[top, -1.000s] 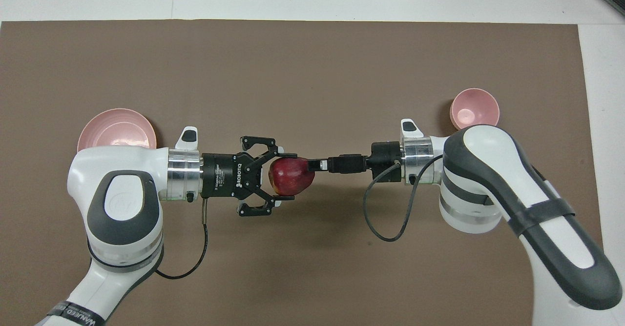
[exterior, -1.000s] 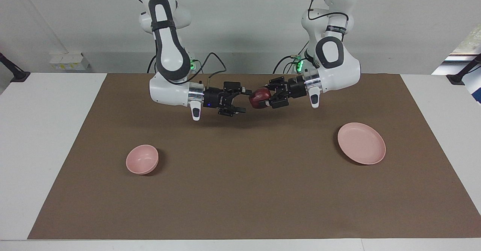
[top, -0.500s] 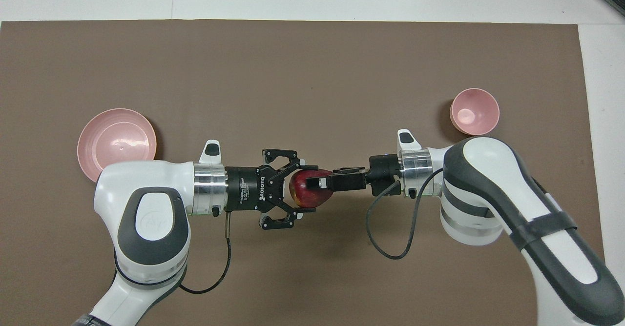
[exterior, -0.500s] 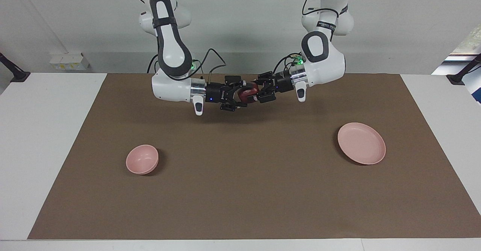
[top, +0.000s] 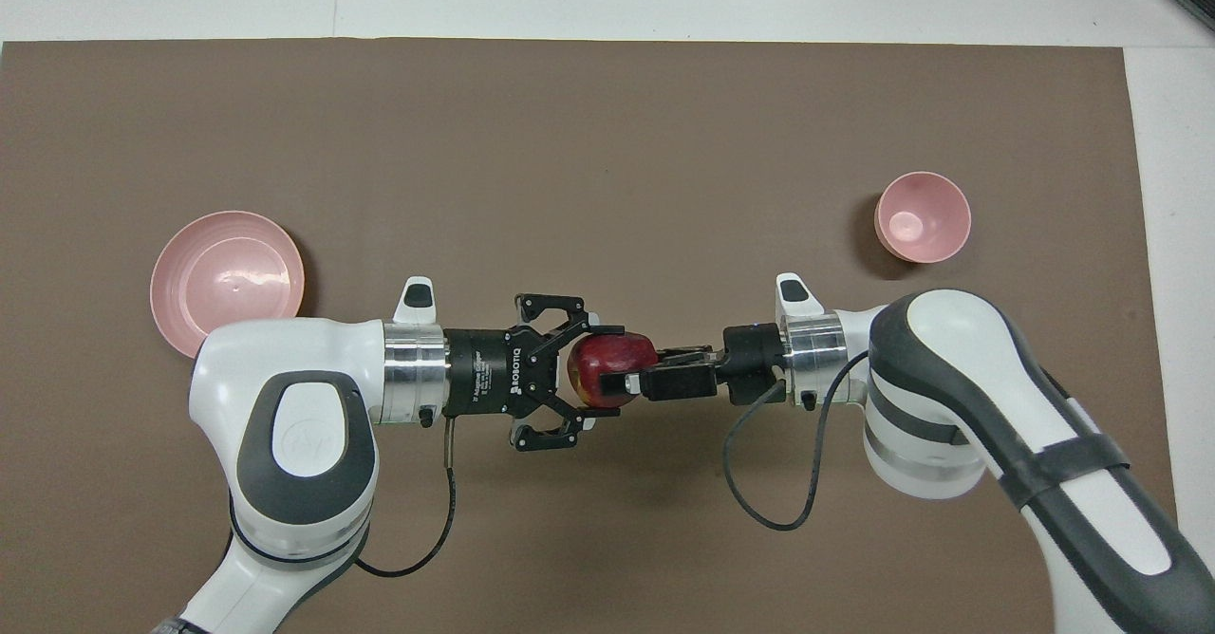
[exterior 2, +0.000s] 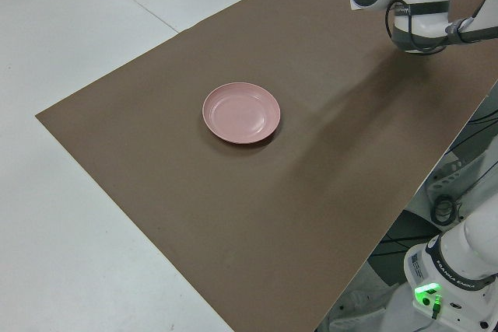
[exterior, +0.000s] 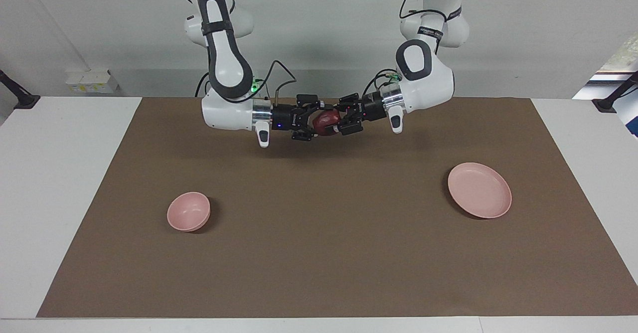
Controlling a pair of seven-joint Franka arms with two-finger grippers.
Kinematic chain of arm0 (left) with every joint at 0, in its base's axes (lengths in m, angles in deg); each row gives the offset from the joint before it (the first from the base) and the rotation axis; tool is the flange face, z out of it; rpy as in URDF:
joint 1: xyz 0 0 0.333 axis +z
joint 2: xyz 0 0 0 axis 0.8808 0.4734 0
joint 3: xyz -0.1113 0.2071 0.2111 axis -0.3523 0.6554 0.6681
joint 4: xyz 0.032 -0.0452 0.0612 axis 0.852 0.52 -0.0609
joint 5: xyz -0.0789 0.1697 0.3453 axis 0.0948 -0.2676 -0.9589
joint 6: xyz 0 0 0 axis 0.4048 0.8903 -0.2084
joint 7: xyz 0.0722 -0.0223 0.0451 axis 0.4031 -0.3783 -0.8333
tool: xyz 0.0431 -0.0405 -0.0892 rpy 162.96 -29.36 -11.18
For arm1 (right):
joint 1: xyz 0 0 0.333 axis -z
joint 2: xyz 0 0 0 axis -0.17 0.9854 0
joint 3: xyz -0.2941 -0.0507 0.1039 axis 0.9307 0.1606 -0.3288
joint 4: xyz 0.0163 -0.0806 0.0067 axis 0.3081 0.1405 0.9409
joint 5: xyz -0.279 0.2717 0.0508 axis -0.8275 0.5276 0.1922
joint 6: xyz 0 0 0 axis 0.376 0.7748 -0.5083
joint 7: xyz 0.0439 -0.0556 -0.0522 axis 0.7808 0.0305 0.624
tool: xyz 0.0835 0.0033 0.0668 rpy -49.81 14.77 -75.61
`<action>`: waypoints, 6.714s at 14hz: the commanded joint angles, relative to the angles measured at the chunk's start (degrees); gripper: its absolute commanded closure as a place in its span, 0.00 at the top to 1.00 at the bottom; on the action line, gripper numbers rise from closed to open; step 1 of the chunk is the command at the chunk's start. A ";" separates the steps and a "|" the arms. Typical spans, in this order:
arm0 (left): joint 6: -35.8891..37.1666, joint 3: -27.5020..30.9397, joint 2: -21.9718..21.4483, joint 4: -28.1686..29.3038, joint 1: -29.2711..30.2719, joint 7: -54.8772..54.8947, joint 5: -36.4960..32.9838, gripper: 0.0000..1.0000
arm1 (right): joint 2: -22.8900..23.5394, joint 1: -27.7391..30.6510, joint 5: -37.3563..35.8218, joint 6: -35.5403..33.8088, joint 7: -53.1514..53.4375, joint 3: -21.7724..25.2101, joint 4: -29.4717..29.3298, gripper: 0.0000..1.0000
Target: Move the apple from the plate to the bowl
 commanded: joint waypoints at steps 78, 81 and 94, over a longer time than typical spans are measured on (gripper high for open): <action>35.78 1.89 3.26 -38.98 24.86 52.24 -87.08 1.00 | -5.34 16.08 -94.22 -18.45 59.88 0.67 -35.15 1.00; 35.86 1.89 3.26 -38.98 24.86 52.24 -87.08 1.00 | -4.63 17.22 -90.26 -15.30 59.71 0.84 -35.59 1.00; 35.86 1.89 3.26 -38.98 24.86 52.24 -87.08 1.00 | -5.34 19.25 -92.37 -16.87 58.12 1.02 -35.33 1.00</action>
